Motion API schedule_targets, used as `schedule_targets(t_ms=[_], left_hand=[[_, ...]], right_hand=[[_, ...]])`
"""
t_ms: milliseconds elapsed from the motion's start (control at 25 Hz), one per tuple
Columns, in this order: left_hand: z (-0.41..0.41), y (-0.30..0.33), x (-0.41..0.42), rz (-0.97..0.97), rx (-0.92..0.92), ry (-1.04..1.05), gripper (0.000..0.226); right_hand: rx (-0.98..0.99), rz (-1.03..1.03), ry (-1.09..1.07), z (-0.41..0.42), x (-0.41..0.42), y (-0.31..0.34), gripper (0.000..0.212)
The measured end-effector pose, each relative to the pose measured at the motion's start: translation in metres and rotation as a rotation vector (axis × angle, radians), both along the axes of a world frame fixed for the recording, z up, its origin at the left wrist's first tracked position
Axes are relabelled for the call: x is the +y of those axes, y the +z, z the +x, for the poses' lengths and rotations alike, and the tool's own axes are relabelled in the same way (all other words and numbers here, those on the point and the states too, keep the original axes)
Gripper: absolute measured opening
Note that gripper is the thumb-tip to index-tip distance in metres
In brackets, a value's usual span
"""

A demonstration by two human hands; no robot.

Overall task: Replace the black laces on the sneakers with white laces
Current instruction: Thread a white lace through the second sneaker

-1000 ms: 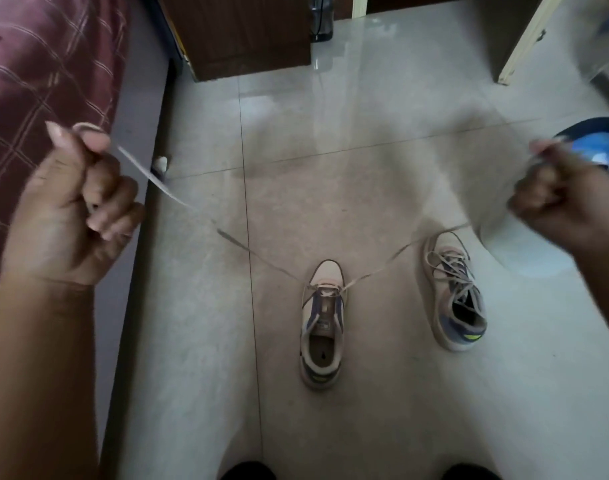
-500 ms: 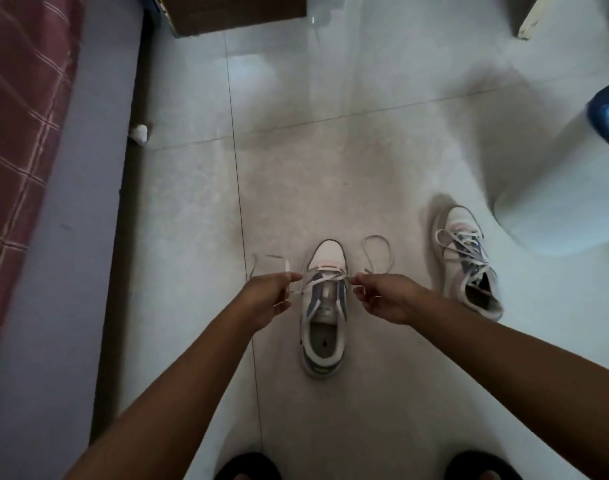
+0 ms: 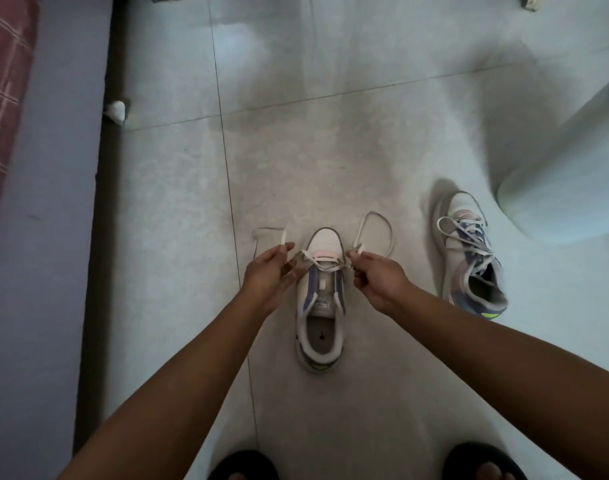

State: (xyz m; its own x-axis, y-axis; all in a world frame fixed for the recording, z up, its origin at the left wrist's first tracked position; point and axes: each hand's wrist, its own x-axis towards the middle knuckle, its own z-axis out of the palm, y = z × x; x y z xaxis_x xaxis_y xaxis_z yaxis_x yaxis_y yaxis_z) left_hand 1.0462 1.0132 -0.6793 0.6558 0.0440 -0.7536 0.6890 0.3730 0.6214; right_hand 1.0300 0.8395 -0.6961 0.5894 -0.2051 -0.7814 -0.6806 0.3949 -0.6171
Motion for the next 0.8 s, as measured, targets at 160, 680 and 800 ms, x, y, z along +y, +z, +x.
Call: schedule_targets(t_ms=[160, 680, 800], left_hand=[[-0.014, -0.009, 0.002, 0.251, 0.031, -0.066, 0.02], [-0.013, -0.012, -0.01, 0.429, -0.144, -0.164, 0.016], [-0.013, -0.013, -0.01, 0.52, -0.225, -0.26, 0.014]], right_hand=[[-0.052, -0.077, 0.008, -0.013, -0.001, -0.002, 0.014], [-0.159, -0.334, 0.304, -0.01, -0.009, 0.007, 0.02], [-0.178, -0.331, 0.325, -0.012, -0.01, 0.005, 0.02]])
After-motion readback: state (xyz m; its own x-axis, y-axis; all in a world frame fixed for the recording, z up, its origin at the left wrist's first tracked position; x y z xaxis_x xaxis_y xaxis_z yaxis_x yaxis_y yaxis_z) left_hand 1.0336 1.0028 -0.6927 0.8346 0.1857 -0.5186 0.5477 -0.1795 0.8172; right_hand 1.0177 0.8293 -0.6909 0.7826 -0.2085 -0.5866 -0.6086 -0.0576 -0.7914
